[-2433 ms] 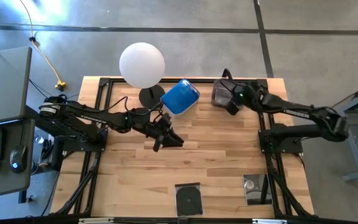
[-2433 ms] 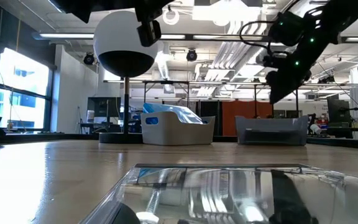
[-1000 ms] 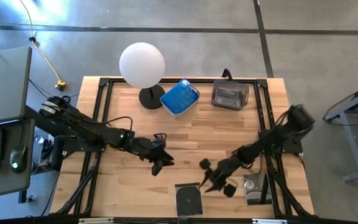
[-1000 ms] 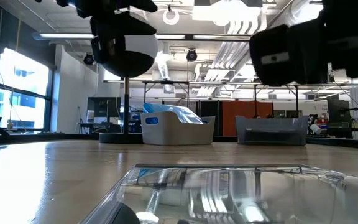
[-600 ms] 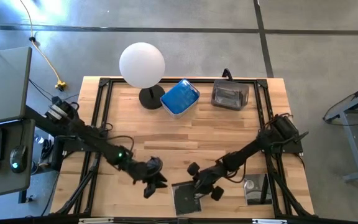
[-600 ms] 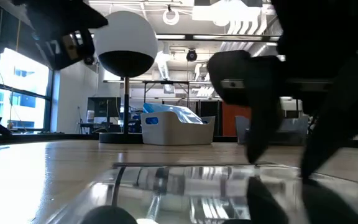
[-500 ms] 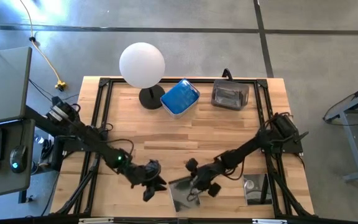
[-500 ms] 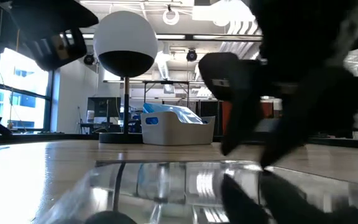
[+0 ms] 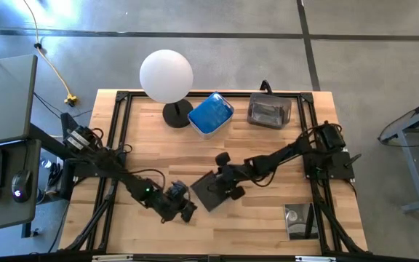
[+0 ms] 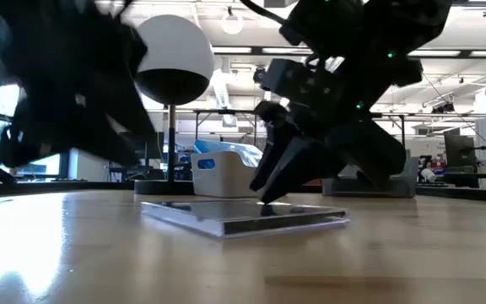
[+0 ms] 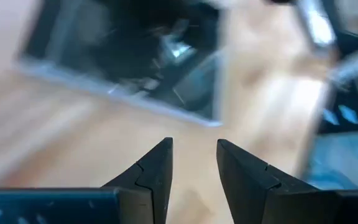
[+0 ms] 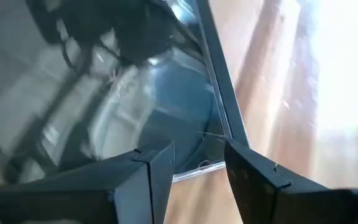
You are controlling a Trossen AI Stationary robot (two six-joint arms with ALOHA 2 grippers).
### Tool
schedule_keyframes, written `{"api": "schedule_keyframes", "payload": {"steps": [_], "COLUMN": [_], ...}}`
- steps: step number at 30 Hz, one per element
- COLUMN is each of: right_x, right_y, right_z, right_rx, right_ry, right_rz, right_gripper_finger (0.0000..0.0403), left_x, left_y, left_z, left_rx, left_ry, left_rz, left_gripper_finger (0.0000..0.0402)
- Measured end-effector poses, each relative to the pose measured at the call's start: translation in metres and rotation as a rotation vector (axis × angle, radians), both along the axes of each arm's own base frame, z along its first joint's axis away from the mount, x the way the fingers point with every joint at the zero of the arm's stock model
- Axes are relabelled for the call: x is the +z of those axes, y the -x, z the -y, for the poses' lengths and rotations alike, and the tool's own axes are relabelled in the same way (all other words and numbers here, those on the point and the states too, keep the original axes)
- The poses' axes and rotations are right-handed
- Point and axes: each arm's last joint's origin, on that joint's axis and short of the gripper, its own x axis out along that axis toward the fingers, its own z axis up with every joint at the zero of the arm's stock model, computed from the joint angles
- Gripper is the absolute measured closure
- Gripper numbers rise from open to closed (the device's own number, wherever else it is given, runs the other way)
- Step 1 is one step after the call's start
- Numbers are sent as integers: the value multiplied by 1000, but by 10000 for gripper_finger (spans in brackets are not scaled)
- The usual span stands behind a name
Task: Pick & place jewel cases by type
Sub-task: Move the left black CD case to the center of the table, then move the right black CD case to the center of the table
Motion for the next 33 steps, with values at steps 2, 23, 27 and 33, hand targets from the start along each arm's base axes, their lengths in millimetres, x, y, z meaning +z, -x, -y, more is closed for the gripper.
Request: {"api": "schedule_keyframes", "payload": {"steps": [2, 23, 27, 33], "right_x": [10, 42, 65, 93], "right_y": [5, 113, 151, 185], "right_z": [-3, -95, -96, -99], "right_rx": [15, 39, -11, -97], "right_ry": [21, 120, -127, -423], "right_rz": [-5, -346, -614, -730], "right_gripper_finger": [265, 214, 211, 227], "left_x": [-7, 20, 25, 25], "left_y": [-2, -45, -48, -48], "left_z": [-12, -84, -82, -80], "left_rx": [54, -14, -64, -102], "left_ry": [-26, -134, -142, -117], "left_rz": [-61, 106, 170, 164], "left_gripper_finger": [278, 278, 278, 278]}}
